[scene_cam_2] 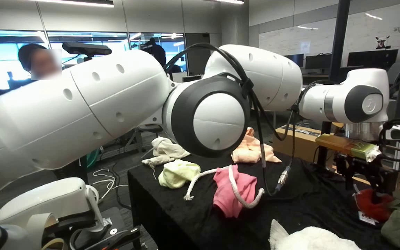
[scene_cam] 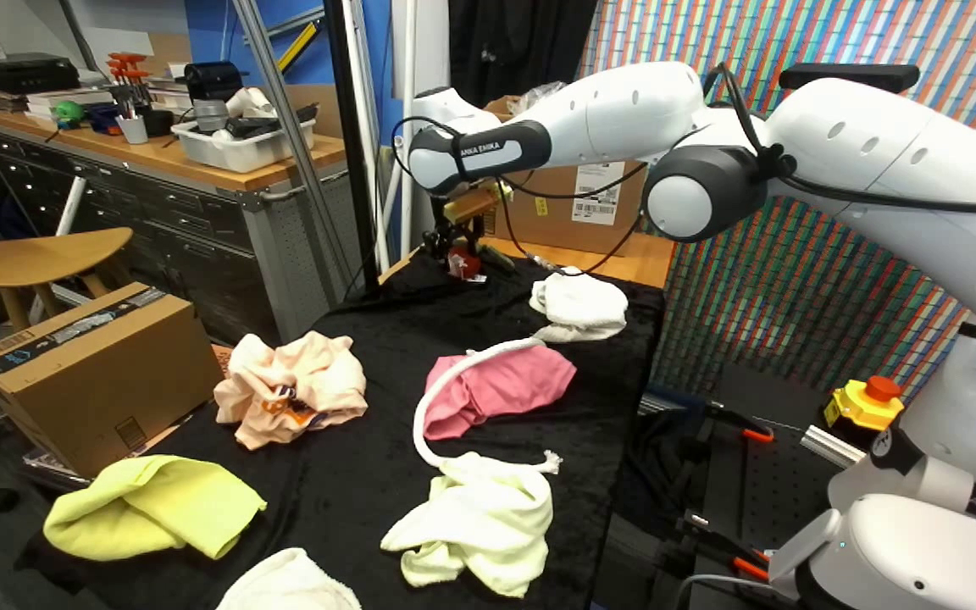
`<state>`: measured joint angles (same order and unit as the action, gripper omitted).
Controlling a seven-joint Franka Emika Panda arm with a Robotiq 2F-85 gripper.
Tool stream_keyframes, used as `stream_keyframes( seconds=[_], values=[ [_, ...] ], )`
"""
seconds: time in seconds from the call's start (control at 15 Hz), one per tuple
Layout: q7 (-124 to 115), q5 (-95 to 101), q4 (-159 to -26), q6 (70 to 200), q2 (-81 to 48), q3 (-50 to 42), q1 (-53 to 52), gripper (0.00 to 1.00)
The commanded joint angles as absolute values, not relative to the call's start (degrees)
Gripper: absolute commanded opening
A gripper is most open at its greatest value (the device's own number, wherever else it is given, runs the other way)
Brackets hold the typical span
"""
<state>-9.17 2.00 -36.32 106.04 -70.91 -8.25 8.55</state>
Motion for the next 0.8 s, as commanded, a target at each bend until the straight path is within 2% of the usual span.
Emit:
stream_keyframes(
  seconds=[0.0, 0.27, 0.53, 0.6, 0.73],
  values=[
    [-10.6, 2.8, -31.9, 104.4, -73.4, -9.4, 8.4, 0.44],
    [-11.0, 2.8, -32.1, 104.3, -73.2, -9.8, 8.3, 0.13],
    [-11.3, 2.6, -32.5, 104.3, -72.9, -9.8, 8.4, 0.05],
    [-11.4, 2.6, -32.5, 104.2, -72.9, -9.8, 8.4, 0.09],
    [-11.2, 2.5, -32.7, 103.8, -72.7, -9.7, 8.4, 0.09]
  ],
)
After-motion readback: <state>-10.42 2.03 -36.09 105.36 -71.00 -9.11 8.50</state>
